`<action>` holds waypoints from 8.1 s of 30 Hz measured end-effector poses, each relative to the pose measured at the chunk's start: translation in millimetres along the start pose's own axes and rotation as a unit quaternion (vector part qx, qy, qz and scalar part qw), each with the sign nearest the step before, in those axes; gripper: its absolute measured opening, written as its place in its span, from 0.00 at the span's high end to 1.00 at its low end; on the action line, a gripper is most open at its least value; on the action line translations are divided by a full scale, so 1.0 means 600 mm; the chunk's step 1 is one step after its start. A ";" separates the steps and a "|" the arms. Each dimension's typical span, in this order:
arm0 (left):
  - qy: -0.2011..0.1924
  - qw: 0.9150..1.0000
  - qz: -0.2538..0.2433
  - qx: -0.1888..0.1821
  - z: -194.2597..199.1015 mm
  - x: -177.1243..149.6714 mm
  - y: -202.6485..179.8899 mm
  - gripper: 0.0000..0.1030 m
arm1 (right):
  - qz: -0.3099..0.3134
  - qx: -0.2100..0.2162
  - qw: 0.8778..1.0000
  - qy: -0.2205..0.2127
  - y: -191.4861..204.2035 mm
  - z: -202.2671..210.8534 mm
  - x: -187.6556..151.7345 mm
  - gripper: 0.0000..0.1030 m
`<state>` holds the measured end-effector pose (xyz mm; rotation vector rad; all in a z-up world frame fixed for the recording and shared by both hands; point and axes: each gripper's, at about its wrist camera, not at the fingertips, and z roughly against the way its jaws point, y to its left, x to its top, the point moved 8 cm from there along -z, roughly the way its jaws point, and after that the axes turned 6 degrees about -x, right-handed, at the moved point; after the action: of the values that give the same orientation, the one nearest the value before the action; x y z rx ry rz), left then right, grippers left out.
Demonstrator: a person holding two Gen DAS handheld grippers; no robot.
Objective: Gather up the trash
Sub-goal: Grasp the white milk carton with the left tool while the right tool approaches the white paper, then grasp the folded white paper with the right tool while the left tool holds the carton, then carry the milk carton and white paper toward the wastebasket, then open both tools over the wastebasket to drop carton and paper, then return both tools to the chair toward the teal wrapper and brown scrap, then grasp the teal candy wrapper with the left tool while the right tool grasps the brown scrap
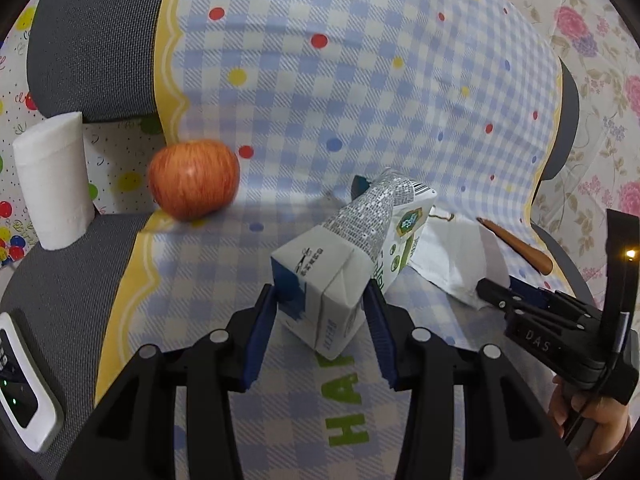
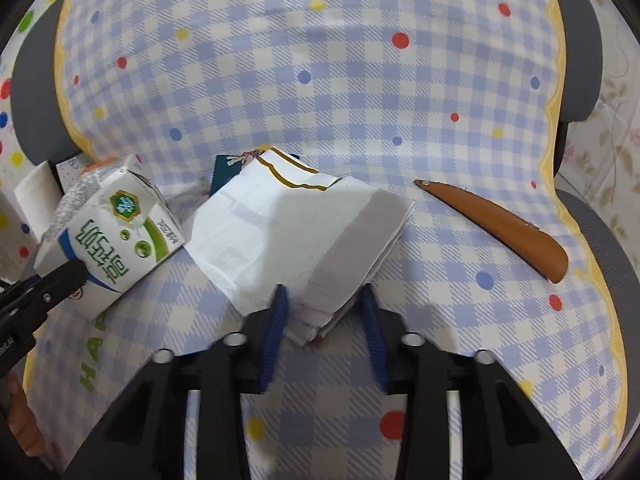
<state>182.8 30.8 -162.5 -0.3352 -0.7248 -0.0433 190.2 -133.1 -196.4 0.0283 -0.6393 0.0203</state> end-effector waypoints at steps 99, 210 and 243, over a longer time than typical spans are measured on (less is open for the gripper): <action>0.004 0.986 -0.133 -0.104 0.038 -0.102 -0.211 0.64 | 0.024 -0.004 0.999 -0.036 -0.087 0.121 -0.152 0.62; -0.052 0.982 -0.159 -0.087 0.089 -0.051 -0.270 0.38 | -0.074 -0.020 0.988 -0.133 -0.201 0.297 -0.078 0.59; 0.036 0.993 -0.113 0.005 -0.168 0.077 -0.188 0.37 | -0.067 -0.028 0.997 -0.007 -0.286 -0.035 0.023 0.59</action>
<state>265.2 -104.0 -170.2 -0.2397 -0.6881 -0.2651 218.6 -303.9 -208.2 0.0168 -0.6507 -0.1285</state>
